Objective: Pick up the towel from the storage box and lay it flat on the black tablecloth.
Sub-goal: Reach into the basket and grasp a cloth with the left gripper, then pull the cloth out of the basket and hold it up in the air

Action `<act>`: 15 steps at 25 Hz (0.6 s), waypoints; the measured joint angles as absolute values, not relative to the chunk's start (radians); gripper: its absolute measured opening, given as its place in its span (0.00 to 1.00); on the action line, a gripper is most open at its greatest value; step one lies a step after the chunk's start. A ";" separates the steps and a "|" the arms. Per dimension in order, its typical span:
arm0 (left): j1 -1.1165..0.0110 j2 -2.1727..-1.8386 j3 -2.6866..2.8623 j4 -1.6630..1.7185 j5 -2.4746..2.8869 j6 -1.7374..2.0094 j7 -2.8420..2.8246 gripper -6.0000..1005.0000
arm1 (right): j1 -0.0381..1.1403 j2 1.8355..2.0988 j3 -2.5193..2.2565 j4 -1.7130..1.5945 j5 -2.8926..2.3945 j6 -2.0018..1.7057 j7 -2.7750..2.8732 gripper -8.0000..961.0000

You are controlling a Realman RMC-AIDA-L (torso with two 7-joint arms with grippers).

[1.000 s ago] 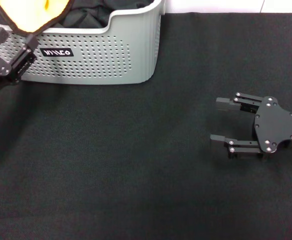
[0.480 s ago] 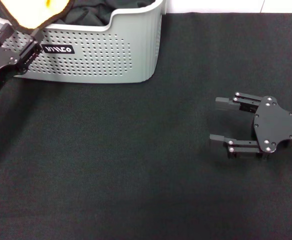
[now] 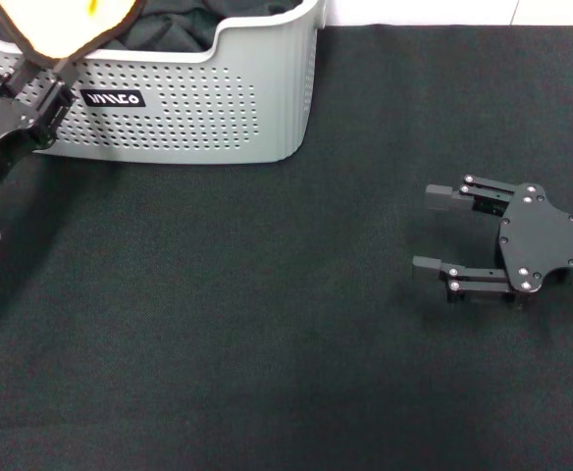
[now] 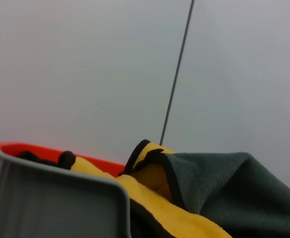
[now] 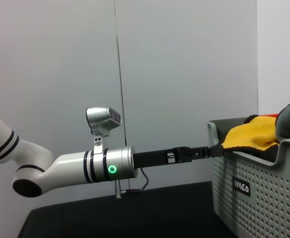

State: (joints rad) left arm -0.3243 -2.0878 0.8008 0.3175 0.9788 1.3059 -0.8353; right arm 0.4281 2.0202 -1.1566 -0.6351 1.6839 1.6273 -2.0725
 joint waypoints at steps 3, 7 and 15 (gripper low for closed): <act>-0.327 -2.088 0.801 0.317 0.978 1.307 -0.879 0.71 | 0.428 2.020 -1.157 -0.635 1.686 1.623 -2.072 0.82; -0.336 -2.088 0.801 0.312 0.950 1.310 -0.931 0.54 | 0.428 2.020 -1.157 -0.634 1.686 1.621 -2.072 0.82; -0.339 -2.088 0.801 0.302 0.880 1.348 -1.021 0.07 | 0.427 2.020 -1.157 -0.623 1.688 1.620 -2.075 0.82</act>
